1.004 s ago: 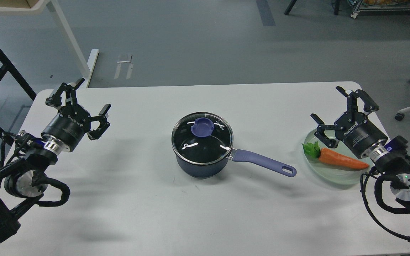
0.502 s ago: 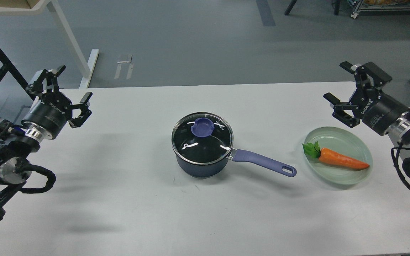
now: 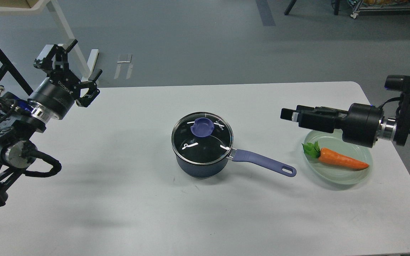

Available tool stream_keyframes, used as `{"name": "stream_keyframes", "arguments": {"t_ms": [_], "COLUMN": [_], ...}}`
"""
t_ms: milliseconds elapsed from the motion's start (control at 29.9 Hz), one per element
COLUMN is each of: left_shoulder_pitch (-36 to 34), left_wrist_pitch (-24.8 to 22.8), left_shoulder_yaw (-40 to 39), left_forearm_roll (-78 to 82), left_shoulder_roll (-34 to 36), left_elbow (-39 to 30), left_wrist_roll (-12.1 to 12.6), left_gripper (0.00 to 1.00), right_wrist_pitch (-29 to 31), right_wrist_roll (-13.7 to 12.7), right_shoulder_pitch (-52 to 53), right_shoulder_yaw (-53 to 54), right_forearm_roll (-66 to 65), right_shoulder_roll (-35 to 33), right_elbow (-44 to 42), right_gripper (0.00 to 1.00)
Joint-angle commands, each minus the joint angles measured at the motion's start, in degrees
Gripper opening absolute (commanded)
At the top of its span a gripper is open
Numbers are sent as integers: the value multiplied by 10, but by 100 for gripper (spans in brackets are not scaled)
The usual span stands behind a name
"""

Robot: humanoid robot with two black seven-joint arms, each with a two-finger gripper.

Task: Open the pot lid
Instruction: 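Lower the right gripper onto the lavender pot handle and close it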

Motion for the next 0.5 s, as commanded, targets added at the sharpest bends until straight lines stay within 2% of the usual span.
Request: {"name": "stream_keyframes", "arguments": {"t_ms": [0, 134, 468], "left_shoulder_pitch": [0, 0, 1], "left_wrist_pitch": [1, 1, 10], "left_shoulder_yaw": [7, 6, 7], "left_forearm_roll": [2, 19, 24], "left_shoulder_roll": [3, -1, -2], "left_elbow": [-18, -22, -36], "left_wrist_roll": [0, 0, 0], "left_gripper": [99, 99, 99], "right_wrist_pitch": [-7, -11, -11], "right_wrist_roll": [0, 0, 0], "right_shoulder_pitch": [36, 79, 85], "right_shoulder_yaw": [-69, -141, -172], "right_forearm_roll": [-93, -154, -209], "right_shoulder_roll": [20, 63, 126], "right_elbow": [0, -7, -77], "right_gripper": [99, 99, 93]}}
